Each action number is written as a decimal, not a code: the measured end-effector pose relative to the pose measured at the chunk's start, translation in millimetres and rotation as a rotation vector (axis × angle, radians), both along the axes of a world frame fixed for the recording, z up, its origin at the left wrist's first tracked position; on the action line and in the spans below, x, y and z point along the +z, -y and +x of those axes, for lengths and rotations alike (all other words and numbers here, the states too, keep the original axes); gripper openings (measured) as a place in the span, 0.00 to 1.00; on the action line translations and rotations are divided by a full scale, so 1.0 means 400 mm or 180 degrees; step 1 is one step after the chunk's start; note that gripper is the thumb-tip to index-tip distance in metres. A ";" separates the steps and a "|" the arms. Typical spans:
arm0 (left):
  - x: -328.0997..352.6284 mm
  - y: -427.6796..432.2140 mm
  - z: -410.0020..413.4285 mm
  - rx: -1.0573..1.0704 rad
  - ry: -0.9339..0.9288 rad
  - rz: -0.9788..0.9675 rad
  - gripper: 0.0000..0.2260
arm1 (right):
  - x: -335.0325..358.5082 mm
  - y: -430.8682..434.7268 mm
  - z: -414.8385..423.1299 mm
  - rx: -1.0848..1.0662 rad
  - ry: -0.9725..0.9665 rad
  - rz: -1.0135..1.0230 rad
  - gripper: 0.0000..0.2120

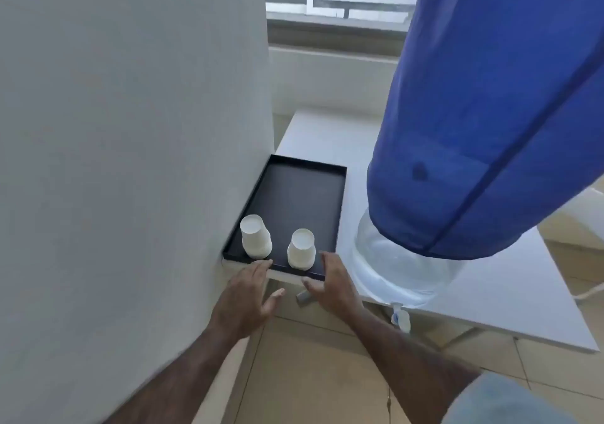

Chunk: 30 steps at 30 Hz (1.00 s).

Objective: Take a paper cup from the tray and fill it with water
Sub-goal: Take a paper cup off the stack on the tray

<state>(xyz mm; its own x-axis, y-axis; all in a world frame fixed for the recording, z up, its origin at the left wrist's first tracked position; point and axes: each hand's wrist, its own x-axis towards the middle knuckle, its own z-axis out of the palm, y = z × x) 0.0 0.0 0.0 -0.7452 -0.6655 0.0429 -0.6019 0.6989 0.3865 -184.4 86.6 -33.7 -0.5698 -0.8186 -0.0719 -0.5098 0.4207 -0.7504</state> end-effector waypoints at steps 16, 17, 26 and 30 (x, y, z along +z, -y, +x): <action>-0.185 0.122 -0.221 -0.0016 -0.0095 0.0740 0.44 | -0.130 0.207 -0.131 -0.0045 0.0589 -0.0240 0.31; -0.192 0.125 -0.231 0.0085 -0.0142 0.0848 0.45 | -0.133 0.208 -0.131 -0.0024 0.0563 -0.0267 0.31; -0.252 0.148 -0.300 0.0868 -0.1057 0.1563 0.35 | -0.146 0.235 -0.148 -0.0259 0.0948 -0.0463 0.27; -0.267 0.143 -0.315 0.0963 -0.1448 0.1765 0.27 | -0.147 0.238 -0.158 -0.0293 0.1088 -0.0477 0.28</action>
